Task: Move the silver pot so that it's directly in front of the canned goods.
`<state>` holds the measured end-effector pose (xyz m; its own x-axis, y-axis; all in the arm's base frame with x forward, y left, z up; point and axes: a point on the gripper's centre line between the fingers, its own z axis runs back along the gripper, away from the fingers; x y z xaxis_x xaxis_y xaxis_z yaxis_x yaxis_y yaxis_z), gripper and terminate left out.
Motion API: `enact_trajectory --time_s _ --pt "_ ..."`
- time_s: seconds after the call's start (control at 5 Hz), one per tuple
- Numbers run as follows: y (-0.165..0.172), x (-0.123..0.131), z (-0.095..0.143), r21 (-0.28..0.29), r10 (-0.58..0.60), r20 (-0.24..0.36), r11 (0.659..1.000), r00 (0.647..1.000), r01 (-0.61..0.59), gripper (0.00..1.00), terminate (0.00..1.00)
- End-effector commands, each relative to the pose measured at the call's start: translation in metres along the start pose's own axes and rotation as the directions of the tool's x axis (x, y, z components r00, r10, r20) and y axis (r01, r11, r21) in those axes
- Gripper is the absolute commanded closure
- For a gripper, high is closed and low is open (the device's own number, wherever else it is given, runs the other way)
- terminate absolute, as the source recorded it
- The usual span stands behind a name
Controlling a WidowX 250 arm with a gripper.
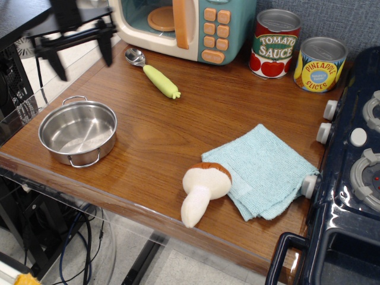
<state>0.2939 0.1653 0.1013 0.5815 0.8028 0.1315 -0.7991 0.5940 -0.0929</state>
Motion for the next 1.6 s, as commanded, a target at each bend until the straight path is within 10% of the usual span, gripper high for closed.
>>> enact_trajectory --time_s 0.0,1.0,1.2,1.4 --pt "0.032 0.001 -0.006 0.061 -0.104 0.062 0.993 0.993 0.1 0.0 0.0" --pt "0.048 0.0 -0.068 0.193 -0.116 -0.035 0.974 0.993 0.121 0.0 0.0" --pt "0.046 -0.001 -0.074 0.17 -0.115 -0.04 0.978 0.993 0.12 1.0 0.0" --pt "0.043 -0.003 -0.073 0.172 -0.118 -0.042 0.977 0.992 0.123 1.0 0.0"
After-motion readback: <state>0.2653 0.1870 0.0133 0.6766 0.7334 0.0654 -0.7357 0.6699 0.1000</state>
